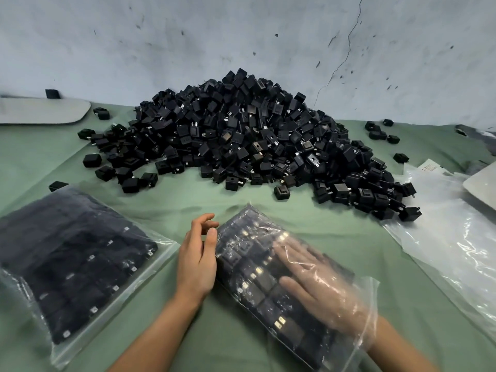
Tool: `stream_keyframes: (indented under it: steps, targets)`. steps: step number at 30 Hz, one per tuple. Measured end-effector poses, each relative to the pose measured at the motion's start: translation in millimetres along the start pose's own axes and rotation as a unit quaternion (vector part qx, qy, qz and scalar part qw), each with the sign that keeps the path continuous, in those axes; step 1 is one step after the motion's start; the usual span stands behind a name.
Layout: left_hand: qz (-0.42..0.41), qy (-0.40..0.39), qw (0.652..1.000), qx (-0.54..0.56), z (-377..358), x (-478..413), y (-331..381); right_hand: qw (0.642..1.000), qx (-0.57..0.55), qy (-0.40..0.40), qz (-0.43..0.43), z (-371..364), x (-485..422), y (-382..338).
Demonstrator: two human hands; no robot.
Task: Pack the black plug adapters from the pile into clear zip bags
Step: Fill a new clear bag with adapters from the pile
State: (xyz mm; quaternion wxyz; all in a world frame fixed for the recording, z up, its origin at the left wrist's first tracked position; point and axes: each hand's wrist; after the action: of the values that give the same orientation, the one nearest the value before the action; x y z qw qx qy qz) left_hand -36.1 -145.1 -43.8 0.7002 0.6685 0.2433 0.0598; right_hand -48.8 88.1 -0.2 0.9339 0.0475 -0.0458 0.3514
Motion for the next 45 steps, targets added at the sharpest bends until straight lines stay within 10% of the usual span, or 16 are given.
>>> stream_keyframes:
  steps: [20,26,36,45]
  targets:
    - [0.011,-0.033,0.996,-0.087,4.4,1.4,11.1,0.996,-0.034,0.084,-0.013,-7.4,-3.0,0.4]
    - [-0.045,-0.102,0.977,-0.183,-39.0,-24.2,44.1,0.929,-0.186,0.312,-0.071,-35.0,42.0,0.7]
    - [0.028,-0.338,0.804,-0.488,-168.9,-126.6,6.4,0.919,-0.133,0.360,-0.093,-41.8,93.7,23.4]
    - [-0.063,-0.350,0.872,-0.337,-172.6,-87.7,54.6,0.793,-0.176,0.535,-0.234,-49.9,106.2,29.1]
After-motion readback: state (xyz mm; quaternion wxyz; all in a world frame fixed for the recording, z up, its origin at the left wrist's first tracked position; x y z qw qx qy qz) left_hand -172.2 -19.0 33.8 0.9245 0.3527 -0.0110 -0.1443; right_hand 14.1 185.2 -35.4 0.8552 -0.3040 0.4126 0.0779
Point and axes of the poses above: each hand's wrist, its own x-axis away from the middle knuckle, its own z-axis out of the back of the hand, y = z × x, and after that the axes turned 14 degrees about x, right-handed
